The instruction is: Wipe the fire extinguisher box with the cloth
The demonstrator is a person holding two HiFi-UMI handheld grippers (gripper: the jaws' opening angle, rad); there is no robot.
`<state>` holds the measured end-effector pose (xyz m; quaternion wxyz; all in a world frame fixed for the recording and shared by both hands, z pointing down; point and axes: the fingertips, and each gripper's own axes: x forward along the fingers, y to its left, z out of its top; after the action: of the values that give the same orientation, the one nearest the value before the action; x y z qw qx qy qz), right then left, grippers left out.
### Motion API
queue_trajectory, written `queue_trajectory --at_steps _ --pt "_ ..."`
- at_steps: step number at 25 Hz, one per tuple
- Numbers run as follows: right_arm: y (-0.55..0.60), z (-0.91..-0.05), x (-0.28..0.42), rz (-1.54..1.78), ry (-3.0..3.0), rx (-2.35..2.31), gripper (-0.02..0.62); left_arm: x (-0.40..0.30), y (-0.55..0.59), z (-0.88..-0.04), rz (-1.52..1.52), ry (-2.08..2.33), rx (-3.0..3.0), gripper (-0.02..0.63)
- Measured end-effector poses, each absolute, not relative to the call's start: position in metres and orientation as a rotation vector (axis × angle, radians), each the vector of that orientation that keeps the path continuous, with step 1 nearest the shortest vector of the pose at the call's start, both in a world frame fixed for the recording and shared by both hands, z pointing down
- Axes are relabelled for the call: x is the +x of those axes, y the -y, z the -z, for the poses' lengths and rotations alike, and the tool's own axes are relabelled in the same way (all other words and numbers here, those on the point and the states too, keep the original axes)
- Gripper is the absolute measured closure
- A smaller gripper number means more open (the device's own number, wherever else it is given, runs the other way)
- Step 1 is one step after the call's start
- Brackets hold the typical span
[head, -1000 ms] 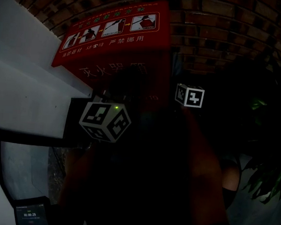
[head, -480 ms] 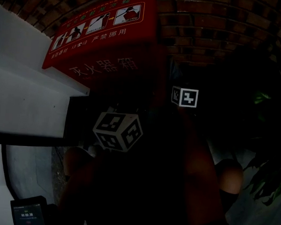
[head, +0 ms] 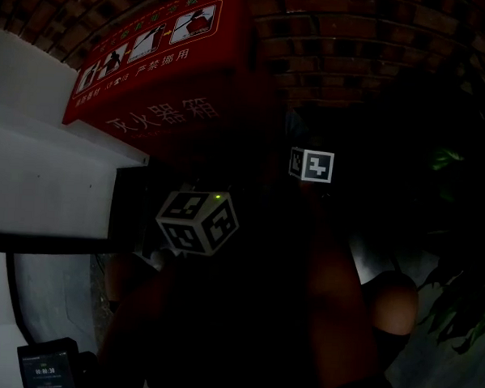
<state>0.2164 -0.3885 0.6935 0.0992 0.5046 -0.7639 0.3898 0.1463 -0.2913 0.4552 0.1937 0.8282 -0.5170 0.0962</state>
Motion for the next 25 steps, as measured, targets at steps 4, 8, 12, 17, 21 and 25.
queue_trajectory --at_steps 4,8,12,17,21,25 --pt "0.387 -0.662 0.221 -1.07 2.298 1.493 0.56 0.145 0.287 -0.447 -0.265 1.465 2.347 0.607" --pt "0.387 -0.599 0.235 -0.892 2.33 1.475 0.559 0.138 0.285 -0.429 -0.218 1.496 2.374 0.607" --pt "0.39 -0.495 0.251 -0.666 2.383 1.484 0.559 0.134 0.286 -0.409 -0.187 1.544 2.394 0.607" --pt "0.363 -0.372 0.24 -0.512 2.534 1.507 0.558 0.133 0.279 -0.389 -0.172 1.547 2.392 0.607" --pt "0.343 -0.294 0.228 -0.478 2.678 1.524 0.56 0.141 0.28 -0.353 -0.142 1.593 2.442 0.607" --pt "0.333 -0.287 0.23 -0.548 2.627 1.593 0.559 0.154 0.276 -0.317 -0.118 1.619 2.479 0.607"
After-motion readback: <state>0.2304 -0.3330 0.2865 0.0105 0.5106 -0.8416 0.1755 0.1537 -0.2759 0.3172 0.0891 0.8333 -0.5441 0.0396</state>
